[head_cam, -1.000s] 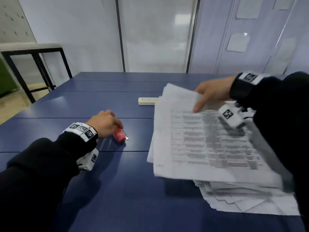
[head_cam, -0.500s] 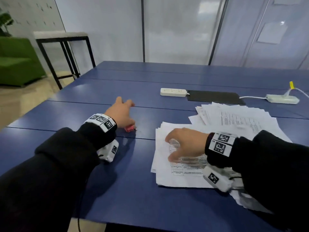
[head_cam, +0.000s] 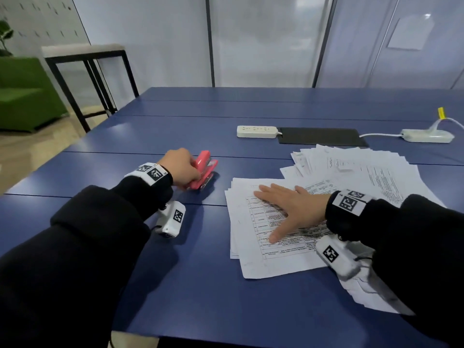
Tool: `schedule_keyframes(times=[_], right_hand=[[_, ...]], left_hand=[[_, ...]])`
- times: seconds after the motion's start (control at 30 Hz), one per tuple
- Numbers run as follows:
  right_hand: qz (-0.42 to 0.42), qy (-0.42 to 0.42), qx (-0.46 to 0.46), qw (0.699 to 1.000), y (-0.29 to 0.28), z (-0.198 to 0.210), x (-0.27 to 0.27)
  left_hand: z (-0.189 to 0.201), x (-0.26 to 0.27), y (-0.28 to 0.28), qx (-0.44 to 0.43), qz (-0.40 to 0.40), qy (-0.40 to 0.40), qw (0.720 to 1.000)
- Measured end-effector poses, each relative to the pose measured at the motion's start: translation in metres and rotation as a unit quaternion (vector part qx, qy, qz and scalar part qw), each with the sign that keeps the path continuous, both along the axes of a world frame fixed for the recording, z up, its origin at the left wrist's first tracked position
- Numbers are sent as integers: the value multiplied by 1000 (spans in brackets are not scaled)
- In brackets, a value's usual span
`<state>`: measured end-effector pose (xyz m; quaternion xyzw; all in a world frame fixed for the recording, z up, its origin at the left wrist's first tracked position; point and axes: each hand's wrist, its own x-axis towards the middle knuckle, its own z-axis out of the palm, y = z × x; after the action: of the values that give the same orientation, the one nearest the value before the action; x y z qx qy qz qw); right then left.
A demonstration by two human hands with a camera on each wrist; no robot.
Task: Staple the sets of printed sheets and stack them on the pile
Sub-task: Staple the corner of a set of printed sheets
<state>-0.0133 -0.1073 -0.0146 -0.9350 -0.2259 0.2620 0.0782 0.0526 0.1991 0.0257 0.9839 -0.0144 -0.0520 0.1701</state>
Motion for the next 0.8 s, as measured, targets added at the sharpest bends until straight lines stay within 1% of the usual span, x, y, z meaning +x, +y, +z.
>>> schedule_keyframes(times=[0.03,0.07,0.13,0.17,0.23,0.33,0.43,0.57,0.7,0.8], right_hand=[[-4,3,3,1000,-1,-1,0],[-10,3,9,1000,-1,-1,-1],[-27,5,40,999,-3,-3,-2],[-39,7,63,997,-5,-3,-2],[-63,5,108,992,-8,-6,-1],[-90,-3,177,980,-13,-10,1],[-95,-3,210,973,-14,-15,4],[-92,1,214,972,-15,-20,7],[-89,4,198,976,-15,-18,6],[-95,18,199,975,-15,-18,7]], left_hand=[[0,-2,-6,-12,-21,-26,999],[0,-6,-14,-41,-39,-50,997],[3,-17,-31,-111,-84,-71,988],[3,-22,-39,-122,-112,-72,984],[1,-32,-53,-108,-158,-58,980],[-10,-42,-71,-45,-210,-38,976],[-17,-43,-80,13,-229,-36,973],[-12,-43,-90,73,-247,-35,966],[-11,-48,-101,172,-278,-62,943],[-11,-51,-104,220,-284,-67,931]])
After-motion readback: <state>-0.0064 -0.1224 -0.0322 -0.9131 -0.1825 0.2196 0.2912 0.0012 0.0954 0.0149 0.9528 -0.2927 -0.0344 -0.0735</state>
